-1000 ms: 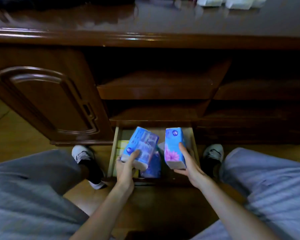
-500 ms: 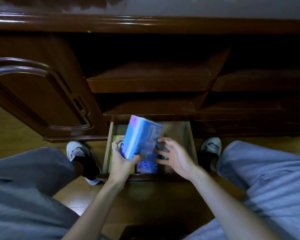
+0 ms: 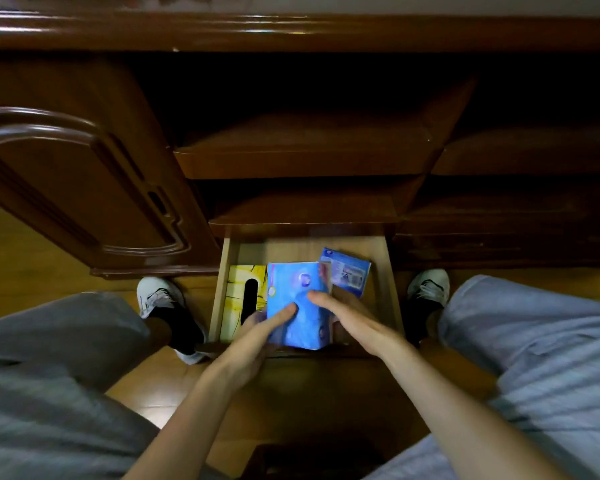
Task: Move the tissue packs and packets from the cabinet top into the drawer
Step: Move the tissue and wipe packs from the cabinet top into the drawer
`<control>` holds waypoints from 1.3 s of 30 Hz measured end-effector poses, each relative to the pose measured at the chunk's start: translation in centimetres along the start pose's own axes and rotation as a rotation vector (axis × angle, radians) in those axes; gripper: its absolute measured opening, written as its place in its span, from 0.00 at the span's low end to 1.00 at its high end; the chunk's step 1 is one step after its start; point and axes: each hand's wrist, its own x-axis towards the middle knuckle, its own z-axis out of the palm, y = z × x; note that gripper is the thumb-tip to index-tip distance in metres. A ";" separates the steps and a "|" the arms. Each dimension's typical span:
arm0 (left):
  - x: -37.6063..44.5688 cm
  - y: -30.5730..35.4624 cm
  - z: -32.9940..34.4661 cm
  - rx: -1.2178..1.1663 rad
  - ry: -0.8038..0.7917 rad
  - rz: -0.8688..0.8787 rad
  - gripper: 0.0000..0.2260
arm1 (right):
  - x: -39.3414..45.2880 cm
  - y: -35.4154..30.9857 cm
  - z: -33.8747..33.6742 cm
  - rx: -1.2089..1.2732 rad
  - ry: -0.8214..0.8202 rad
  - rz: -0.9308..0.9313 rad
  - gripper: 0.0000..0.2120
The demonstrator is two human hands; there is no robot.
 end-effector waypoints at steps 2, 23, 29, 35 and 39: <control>0.0 0.1 0.2 -0.075 0.071 -0.005 0.29 | 0.8 -0.2 -0.2 -0.148 0.057 -0.026 0.26; 1.8 -1.3 -4.2 -0.207 0.468 -0.005 0.24 | 15.4 6.1 -8.4 -1.584 0.256 0.041 0.55; 2.0 -1.7 -4.6 -0.202 0.550 0.038 0.23 | 15.4 3.8 -9.0 -1.111 0.316 0.078 0.49; 2.5 -1.2 -5.1 -0.269 0.652 0.069 0.17 | 11.6 2.0 -7.0 -0.065 -0.134 0.279 0.39; 2.7 -1.1 -5.6 -0.285 0.675 0.102 0.18 | 9.5 2.7 -3.8 0.516 -0.305 0.337 0.26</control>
